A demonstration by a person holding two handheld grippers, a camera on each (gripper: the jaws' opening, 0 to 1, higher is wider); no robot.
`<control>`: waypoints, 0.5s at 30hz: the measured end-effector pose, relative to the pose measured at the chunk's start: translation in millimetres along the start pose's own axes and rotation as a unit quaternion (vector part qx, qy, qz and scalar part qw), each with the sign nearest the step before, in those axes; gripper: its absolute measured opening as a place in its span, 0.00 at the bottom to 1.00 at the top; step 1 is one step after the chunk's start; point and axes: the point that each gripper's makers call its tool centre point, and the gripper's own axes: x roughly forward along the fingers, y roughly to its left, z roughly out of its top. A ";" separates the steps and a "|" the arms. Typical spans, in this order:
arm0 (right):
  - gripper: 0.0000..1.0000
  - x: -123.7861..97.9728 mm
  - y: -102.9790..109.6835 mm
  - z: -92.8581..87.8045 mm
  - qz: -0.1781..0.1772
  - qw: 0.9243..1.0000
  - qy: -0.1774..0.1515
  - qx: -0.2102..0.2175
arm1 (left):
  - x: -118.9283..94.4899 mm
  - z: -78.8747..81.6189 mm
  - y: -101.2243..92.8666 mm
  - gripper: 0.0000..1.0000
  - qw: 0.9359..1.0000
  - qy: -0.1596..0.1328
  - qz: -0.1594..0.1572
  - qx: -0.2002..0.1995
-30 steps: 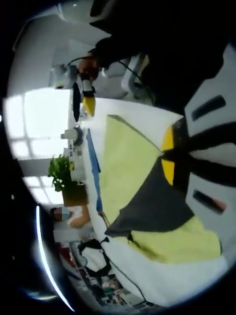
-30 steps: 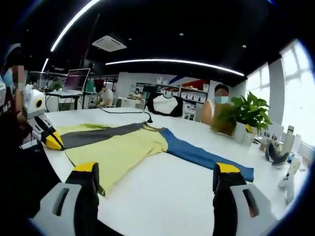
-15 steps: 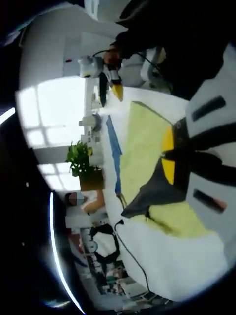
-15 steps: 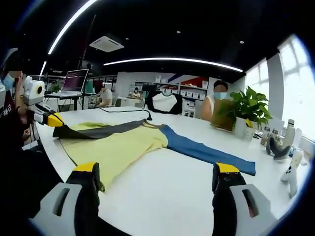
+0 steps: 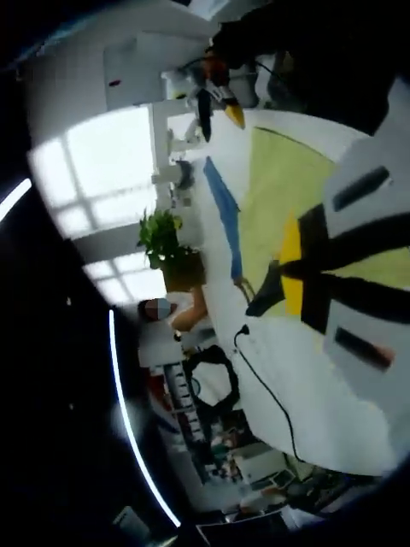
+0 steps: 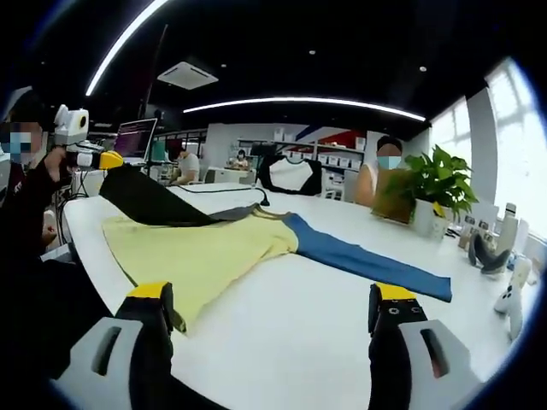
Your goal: Fold the garment on the visible template until the final outline fits inside the template.
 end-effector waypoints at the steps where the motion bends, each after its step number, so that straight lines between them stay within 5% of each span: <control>1: 0.98 -0.1 0.5 -0.1 0.001 1.000 0.001 0.000 | -0.7 2.9 6.6 0.03 1.000 0.001 0.007 0.004; 8: 0.98 1.1 -1.0 -2.3 0.003 1.000 0.004 0.007 | -5.8 29.9 56.7 0.03 0.997 0.000 0.062 0.040; 15: 0.98 -0.3 -2.4 -2.0 -0.002 1.000 0.001 0.004 | -5.7 39.3 81.1 0.03 0.995 0.016 0.081 0.060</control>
